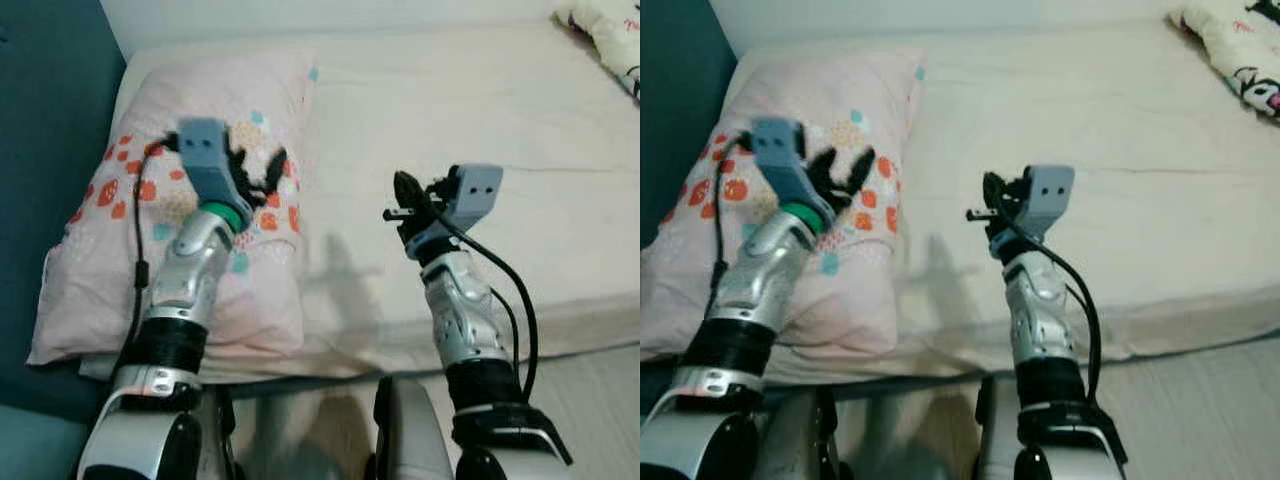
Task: Clean up the room
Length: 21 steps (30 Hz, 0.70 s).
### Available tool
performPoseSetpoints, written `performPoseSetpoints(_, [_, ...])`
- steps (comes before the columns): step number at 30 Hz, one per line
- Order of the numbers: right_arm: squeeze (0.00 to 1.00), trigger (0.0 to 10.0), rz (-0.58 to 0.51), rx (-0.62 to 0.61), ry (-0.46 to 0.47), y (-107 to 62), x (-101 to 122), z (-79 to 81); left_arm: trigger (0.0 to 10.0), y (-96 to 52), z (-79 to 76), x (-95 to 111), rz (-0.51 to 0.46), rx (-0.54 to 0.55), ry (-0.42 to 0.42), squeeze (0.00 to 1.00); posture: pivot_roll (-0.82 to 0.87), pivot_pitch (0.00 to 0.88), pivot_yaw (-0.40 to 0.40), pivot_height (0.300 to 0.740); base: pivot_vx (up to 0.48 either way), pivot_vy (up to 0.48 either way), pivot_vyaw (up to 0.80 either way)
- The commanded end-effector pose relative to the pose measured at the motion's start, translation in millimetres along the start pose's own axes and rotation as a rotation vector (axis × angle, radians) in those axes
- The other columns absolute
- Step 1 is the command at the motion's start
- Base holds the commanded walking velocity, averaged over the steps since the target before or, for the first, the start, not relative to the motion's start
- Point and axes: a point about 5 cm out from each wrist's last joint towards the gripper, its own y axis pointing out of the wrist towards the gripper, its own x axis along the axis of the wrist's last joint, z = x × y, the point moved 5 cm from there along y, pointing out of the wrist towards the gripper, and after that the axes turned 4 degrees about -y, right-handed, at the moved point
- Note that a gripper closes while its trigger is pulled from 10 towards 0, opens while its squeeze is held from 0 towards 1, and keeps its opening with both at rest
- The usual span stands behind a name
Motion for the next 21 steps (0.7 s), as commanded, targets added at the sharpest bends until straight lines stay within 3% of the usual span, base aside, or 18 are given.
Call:
performPoseSetpoints(1, [0.00,10.0,0.000,-0.010,-0.018,0.1,2,2.0,10.0,-8.8,9.9,6,-0.020,0.020,0.094,0.00,0.03,0.100,0.073,0.556,0.000,0.000,0.00])
performPoseSetpoints(3, [0.00,10.0,-0.014,-0.063,-0.028,-1.2,4,-3.1,10.0,-19.7,16.1,10,-0.048,0.018,0.218,0.00,0.03,0.096,0.065,0.556,0.000,0.000,0.00])
performPoseSetpoints(7, [0.00,10.0,-0.057,-0.111,-0.096,-6.7,8,-9.4,10.0,-34.8,25.9,-5,0.001,0.039,0.274,0.00,0.02,0.088,0.058,0.556,0.000,0.000,0.00])
performPoseSetpoints(12, [0.00,10.0,-0.089,-0.181,-0.145,-21.3,10,-23.5,10.0,-44.8,25.1,-17,0.028,0.050,0.309,0.00,0.02,0.080,0.048,0.571,0.000,0.000,0.00])
performPoseSetpoints(21, [0.00,10.0,-0.042,-0.195,-0.176,-36.4,-3,-29.9,10.0,-51.7,27.2,-27,0.091,0.057,0.309,0.00,0.02,0.075,0.045,0.601,0.000,0.000,0.00])
